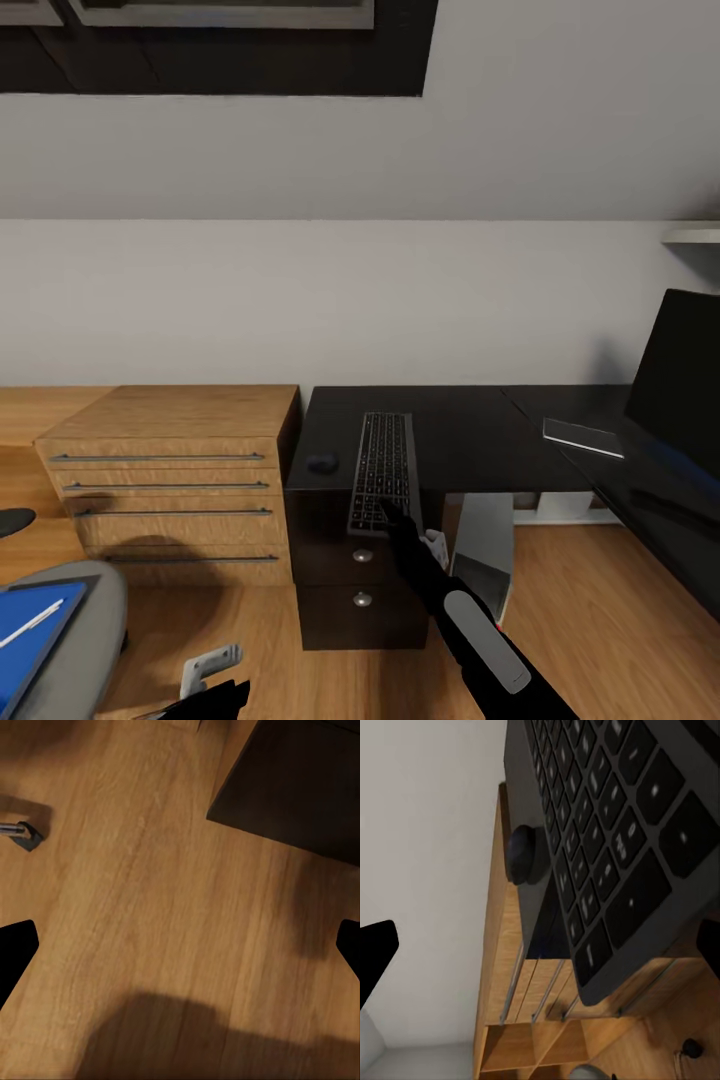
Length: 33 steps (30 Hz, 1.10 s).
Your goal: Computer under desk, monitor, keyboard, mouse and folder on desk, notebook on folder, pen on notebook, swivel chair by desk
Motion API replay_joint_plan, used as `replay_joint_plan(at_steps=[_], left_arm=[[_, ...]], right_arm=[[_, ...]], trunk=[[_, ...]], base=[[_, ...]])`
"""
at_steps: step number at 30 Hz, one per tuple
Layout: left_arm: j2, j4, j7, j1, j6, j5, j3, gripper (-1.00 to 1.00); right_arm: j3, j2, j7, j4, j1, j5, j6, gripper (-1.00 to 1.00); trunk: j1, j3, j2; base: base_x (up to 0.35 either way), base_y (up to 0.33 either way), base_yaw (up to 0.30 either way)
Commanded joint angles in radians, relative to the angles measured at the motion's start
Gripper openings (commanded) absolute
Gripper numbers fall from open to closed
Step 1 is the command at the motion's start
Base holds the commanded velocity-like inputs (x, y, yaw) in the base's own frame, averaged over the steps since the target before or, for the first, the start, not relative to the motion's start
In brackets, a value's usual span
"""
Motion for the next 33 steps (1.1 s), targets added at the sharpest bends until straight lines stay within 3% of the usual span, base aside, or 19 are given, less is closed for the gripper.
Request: replay_joint_plan(at_steps=[1, 11, 27, 33], left_arm=[[-0.001, -0.001, 0.007, -0.001, 0.004, 0.011, 0.001, 1.00], [-0.001, -0.001, 0.008, -0.001, 0.004, 0.011, 0.001, 1.00], [-0.002, -0.001, 0.009, 0.000, 0.001, 0.010, 0.001, 1.00], [-0.002, 0.003, 0.010, -0.001, -0.061, 0.010, 0.001, 1.00]], right_arm=[[0.001, 0.000, -0.001, -0.001, -0.001, -0.009, -0.001, 1.00], [0.001, 0.000, 0.000, -0.001, -0.001, -0.009, -0.002, 1.00], [0.001, -0.002, 0.000, 0.000, -0.001, -0.005, -0.005, 1.00], [0.002, 0.000, -0.001, 0.001, -0.001, -0.003, -0.006, 1.00]], trunk=[[0.000, -0.001, -0.001], [0.000, -0.001, -0.001], [0.000, -0.001, -0.001], [0.000, -0.001, -0.001]], base=[[-0.026, 0.000, 0.000], [-0.035, -0.016, 0.000], [-0.245, -0.196, 0.000], [-0.113, -0.233, 0.000]])
